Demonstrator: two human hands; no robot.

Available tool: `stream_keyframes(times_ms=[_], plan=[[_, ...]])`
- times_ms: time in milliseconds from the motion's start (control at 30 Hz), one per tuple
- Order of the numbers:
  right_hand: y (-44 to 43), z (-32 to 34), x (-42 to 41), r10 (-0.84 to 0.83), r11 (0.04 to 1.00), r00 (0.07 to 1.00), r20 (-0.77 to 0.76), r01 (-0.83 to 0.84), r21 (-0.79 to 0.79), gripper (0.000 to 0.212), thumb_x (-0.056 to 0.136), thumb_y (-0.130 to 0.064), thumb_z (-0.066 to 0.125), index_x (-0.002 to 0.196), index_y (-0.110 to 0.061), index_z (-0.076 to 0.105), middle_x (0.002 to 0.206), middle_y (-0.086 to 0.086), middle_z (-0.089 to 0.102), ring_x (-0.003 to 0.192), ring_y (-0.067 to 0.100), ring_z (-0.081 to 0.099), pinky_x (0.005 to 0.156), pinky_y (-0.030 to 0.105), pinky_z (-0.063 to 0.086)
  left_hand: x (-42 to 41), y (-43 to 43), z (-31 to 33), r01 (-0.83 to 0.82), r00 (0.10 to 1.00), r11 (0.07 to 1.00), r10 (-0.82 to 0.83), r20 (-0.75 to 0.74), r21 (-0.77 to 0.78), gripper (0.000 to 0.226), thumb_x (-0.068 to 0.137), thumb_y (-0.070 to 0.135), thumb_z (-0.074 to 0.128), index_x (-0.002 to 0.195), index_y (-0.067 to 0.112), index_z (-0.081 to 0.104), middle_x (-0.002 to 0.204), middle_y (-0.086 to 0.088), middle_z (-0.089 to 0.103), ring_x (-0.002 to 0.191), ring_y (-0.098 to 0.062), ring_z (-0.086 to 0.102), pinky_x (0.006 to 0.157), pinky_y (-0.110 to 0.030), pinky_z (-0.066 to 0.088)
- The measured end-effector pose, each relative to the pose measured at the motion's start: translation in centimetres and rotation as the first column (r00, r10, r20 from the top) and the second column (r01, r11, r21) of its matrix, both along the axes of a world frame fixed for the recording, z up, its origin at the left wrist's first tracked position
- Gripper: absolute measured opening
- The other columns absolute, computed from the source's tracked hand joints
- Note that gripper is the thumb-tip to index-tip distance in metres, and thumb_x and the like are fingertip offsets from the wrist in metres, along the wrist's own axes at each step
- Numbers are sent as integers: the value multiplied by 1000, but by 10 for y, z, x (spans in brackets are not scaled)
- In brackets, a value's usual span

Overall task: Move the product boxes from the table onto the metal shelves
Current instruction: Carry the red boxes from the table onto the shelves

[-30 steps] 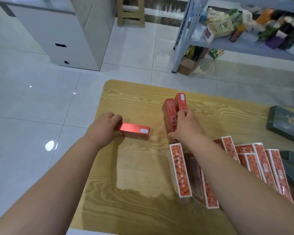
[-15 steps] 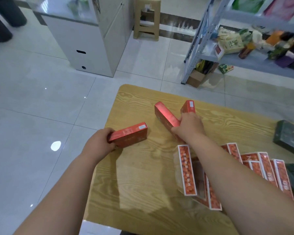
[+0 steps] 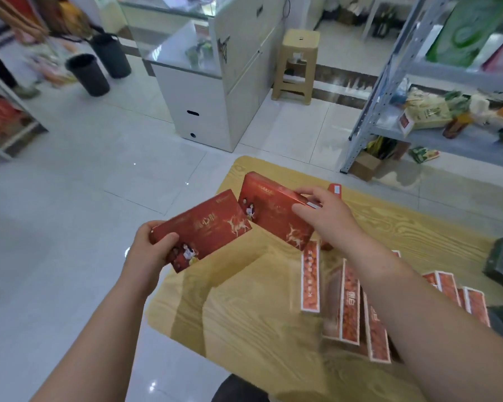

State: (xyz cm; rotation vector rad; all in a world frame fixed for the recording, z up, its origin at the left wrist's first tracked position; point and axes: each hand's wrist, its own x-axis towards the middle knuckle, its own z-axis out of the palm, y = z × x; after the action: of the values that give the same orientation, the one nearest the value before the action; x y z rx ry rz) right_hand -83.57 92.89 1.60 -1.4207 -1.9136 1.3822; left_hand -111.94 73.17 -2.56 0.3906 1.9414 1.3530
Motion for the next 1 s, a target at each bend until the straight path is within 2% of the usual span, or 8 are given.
stream_keyframes(times_ms=[167, 300, 367, 500, 567, 700, 867, 1000], plan=[[-43, -6, 45, 156, 985, 985, -75, -160, -62, 43, 83, -12, 75, 117, -30, 57, 105, -5, 66, 86, 14, 69, 70, 24, 54, 53, -79, 6, -133, 991, 991, 133, 0, -4, 42, 70, 30, 65, 112, 26, 61, 100, -5, 75, 91, -27, 73, 81, -48, 56], [-84, -25, 76, 112, 971, 973, -202, -150, -185, 47, 72, -37, 86, 110, -25, 61, 109, 3, 75, 98, 24, 73, 87, 43, 59, 104, -160, -3, -276, 960, 961, 276, 32, -29, 39, 79, 29, 61, 117, 21, 62, 106, -6, 74, 93, -26, 74, 81, -47, 58], [-104, -32, 80, 175, 955, 964, -201, -215, -202, 51, 68, -53, 82, 110, -30, 66, 111, -1, 75, 100, 18, 72, 90, 39, 57, 129, -198, -5, -360, 931, 932, 361, 46, -34, 27, 90, 21, 57, 116, 18, 63, 106, -8, 74, 92, -27, 73, 77, -42, 58], [-147, -34, 71, 279, 925, 944, -178, -313, -213, 20, 95, -37, 68, 107, -21, 67, 102, -1, 74, 80, 3, 70, 68, 19, 54, 164, -273, -8, -484, 872, 870, 488, 34, -95, 22, 89, 22, 54, 109, 22, 64, 105, -8, 73, 89, -26, 73, 79, -46, 59], [-171, -39, 61, 314, 895, 934, -174, -352, -274, 24, 93, -41, 69, 105, -21, 71, 101, 5, 77, 85, 16, 74, 80, 31, 60, 178, -310, -8, -538, 839, 835, 544, 29, -113, 21, 90, 21, 53, 108, 21, 64, 104, -9, 73, 87, -25, 73, 82, -47, 57], [-228, -43, 26, 403, 843, 900, -167, -436, -315, 23, 91, -43, 67, 105, -25, 72, 103, 3, 77, 95, 27, 75, 89, 52, 59, 200, -378, -4, -672, 733, 735, 678, 53, -93, 18, 95, 15, 49, 102, 21, 63, 98, -7, 71, 80, -20, 69, 75, -39, 55], [-313, -37, -30, 575, 752, 804, -148, -591, -290, 33, 86, -50, 64, 105, -23, 72, 104, 4, 76, 96, 27, 73, 87, 49, 60, 215, -473, 1, -817, 567, 573, 819, 89, -61, 19, 96, 10, 47, 98, 21, 62, 89, -3, 68, 69, -13, 65, 62, -29, 51], [-402, -36, -79, 674, 663, 722, -156, -685, -302, 30, 87, -46, 64, 103, -22, 71, 106, 6, 75, 92, 24, 72, 75, 40, 58, 226, -553, 14, -896, 440, 442, 897, 51, -46, 19, 95, 9, 47, 93, 22, 61, 87, -3, 65, 72, -13, 63, 66, -29, 50]])
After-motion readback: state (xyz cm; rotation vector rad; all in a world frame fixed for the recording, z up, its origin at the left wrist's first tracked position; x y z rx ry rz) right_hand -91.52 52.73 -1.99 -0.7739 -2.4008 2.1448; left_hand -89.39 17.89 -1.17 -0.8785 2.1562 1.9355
